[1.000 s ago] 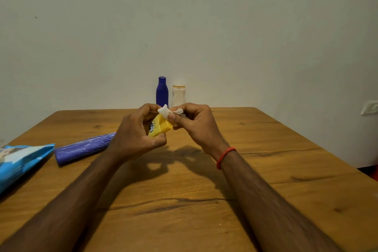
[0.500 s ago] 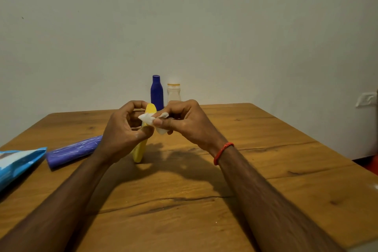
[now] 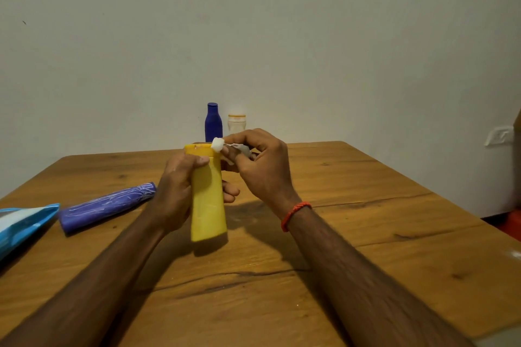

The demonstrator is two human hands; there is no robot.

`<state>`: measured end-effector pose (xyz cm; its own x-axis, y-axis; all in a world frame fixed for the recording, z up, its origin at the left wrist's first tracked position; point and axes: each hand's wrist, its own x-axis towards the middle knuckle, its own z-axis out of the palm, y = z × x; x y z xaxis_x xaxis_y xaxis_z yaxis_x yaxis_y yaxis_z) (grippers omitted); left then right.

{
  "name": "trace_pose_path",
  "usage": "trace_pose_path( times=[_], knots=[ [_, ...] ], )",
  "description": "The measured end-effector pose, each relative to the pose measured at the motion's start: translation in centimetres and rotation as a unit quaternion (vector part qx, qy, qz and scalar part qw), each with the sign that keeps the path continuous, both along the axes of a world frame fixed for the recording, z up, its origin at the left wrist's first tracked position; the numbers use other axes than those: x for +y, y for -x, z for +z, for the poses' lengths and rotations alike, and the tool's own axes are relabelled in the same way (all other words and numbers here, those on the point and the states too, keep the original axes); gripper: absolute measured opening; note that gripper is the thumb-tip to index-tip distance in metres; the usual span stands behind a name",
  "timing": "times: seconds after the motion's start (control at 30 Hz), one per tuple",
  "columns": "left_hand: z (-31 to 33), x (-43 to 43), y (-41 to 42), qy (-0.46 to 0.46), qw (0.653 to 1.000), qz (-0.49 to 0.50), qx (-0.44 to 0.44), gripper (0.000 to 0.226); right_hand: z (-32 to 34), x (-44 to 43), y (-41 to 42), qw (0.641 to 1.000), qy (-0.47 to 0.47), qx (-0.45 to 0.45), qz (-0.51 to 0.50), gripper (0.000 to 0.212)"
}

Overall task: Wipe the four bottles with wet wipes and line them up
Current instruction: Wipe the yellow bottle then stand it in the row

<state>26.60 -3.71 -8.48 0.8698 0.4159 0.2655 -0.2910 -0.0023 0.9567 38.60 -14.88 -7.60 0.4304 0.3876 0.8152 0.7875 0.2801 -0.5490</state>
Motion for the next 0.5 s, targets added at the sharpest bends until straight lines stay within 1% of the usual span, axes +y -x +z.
trace_pose_path(
  times=[0.07, 0.13, 0.17, 0.27, 0.3, 0.37, 0.4, 0.43, 0.5],
  knots=[
    [0.0, -0.2, 0.1, 0.014, 1.0, -0.016, -0.002, 0.065, 0.0, 0.0, 0.2, 1.0, 0.01, 0.008, -0.001, 0.012],
    [0.0, -0.4, 0.3, 0.042, 0.999, -0.034, -0.008, 0.079, -0.2, 0.2, 0.6, 0.999, 0.02, 0.02, 0.017, 0.013],
    [0.0, -0.4, 0.3, 0.049, 0.998, -0.042, -0.013, 0.086, -0.3, 0.3, 0.8, 1.0, 0.024, 0.011, 0.017, 0.015],
    [-0.2, -0.3, 0.3, 0.05, 0.997, -0.044, -0.032, 0.113, -0.3, 0.7, 1.7, 0.997, 0.053, -0.054, 0.01, 0.021],
    [-0.3, -0.5, 0.3, 0.048, 0.998, -0.041, -0.031, 0.11, -0.3, 0.7, 2.0, 0.995, 0.062, -0.078, 0.015, 0.022],
    [-0.2, -1.2, 0.2, 0.058, 0.997, -0.029, -0.042, 0.087, -0.2, 0.6, 2.3, 0.989, 0.077, -0.129, 0.011, 0.022],
    [0.0, -1.6, 0.2, 0.073, 0.996, -0.025, -0.047, 0.081, -0.2, 0.6, 2.3, 0.985, 0.08, -0.15, -0.001, 0.023],
    [0.0, -1.6, 0.0, 0.08, 0.996, -0.023, -0.044, 0.082, -0.2, 0.6, 2.2, 0.984, 0.078, -0.16, -0.015, 0.023],
    [-0.1, -1.3, -0.1, 0.072, 0.997, -0.025, -0.033, 0.09, -0.2, 0.5, 1.9, 0.987, 0.061, -0.144, -0.037, 0.024]
  ],
)
